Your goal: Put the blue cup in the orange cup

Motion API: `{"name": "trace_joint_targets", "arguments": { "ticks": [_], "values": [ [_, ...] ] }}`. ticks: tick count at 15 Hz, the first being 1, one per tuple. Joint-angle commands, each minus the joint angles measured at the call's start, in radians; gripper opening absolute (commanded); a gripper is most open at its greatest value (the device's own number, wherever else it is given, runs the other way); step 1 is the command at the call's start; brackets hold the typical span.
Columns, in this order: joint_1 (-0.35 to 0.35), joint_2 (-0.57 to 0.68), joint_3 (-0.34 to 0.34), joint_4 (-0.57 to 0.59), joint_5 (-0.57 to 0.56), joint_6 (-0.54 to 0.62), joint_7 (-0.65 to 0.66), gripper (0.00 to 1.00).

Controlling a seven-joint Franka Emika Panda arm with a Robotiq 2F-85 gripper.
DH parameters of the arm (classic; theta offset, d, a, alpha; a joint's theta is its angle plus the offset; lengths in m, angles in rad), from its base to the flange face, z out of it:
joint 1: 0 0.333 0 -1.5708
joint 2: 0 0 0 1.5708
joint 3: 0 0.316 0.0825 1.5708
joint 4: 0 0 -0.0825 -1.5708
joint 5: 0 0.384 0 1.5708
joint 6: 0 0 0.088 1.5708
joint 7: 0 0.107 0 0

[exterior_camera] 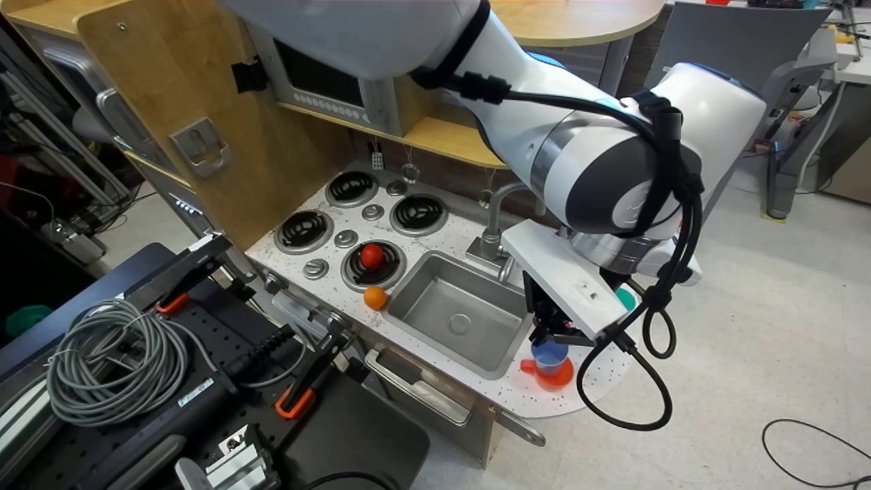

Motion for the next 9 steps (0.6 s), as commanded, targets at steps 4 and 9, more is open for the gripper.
{"name": "trace_joint_targets", "arguments": {
  "ticks": [4,9],
  "values": [
    [0.0,0.121,-0.025,0.183,-0.027,-0.093,0.049,0.01],
    [-0.006,0.151,-0.024,0.247,-0.032,-0.129,0.049,0.43]
  ]
}}
